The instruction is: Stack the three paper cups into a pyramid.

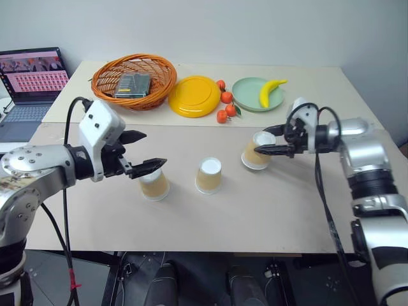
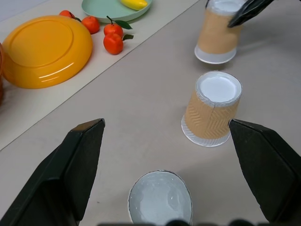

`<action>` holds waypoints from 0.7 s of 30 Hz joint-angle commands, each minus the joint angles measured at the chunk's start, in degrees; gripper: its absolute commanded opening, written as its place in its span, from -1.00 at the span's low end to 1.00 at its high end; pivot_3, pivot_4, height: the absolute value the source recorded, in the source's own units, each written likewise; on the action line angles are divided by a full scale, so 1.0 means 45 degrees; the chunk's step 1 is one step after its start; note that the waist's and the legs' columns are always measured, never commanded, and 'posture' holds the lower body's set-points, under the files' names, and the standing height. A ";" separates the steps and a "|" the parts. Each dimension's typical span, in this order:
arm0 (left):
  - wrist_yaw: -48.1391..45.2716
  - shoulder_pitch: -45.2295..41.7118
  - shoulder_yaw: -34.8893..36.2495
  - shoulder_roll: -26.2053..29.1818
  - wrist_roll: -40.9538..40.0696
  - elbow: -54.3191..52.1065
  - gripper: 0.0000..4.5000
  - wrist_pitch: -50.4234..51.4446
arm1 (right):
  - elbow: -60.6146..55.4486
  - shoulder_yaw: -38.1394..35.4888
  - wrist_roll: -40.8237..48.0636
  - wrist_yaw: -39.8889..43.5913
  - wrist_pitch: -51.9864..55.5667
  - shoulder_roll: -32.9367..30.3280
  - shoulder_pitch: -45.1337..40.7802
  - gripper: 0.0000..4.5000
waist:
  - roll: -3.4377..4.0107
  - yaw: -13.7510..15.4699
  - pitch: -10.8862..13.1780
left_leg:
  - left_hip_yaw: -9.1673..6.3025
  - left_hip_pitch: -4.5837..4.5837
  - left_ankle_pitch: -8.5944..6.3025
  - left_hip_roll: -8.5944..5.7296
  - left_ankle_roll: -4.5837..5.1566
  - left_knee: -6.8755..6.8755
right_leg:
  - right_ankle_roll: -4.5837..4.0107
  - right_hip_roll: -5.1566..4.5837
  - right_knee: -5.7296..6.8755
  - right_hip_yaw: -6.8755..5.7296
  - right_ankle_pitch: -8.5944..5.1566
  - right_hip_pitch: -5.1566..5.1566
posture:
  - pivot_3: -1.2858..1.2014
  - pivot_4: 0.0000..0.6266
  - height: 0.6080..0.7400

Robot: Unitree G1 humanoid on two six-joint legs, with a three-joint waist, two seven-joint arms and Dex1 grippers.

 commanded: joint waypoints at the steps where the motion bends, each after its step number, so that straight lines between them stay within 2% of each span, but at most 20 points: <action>1: -0.0249 -0.0551 -0.0317 -0.0102 0.0259 0.0221 1.00 -0.0596 | -0.2358 -0.0146 0.0757 0.0294 0.1267 -0.0363 0.0650 0.17 | -0.0001 0.0015 0.0000 | 0.0000 0.0000 0.0000 0.0001 0.0000 0.0005 | -0.0001 0.0001 0.0003 0.0000 0.0001 0.0000 | 0.03 -0.52 0.88; 8: -0.0628 -0.1000 -0.0871 -0.0205 0.0664 0.0664 1.00 -0.0974 | -0.4249 -0.0087 0.1178 -0.0813 0.2303 0.0332 0.2202 0.17 | -0.0006 0.0097 -0.0003 | 0.0001 -0.0004 0.0000 -0.0003 0.0000 0.0011 | 0.0000 -0.0002 0.0003 0.0002 0.0000 -0.0002 | 0.03 -0.52 0.88; 21: -0.0399 -0.0791 -0.0440 -0.0145 0.0456 0.0322 1.00 -0.0671 | -0.3451 0.0246 0.1151 -0.1042 0.1905 0.0787 0.2444 0.17 | -0.0006 0.0095 -0.0003 | -0.0002 -0.0003 0.0001 0.0000 0.0000 0.0012 | 0.0000 0.0000 0.0003 -0.0001 0.0000 0.0001 | 0.03 -0.52 0.88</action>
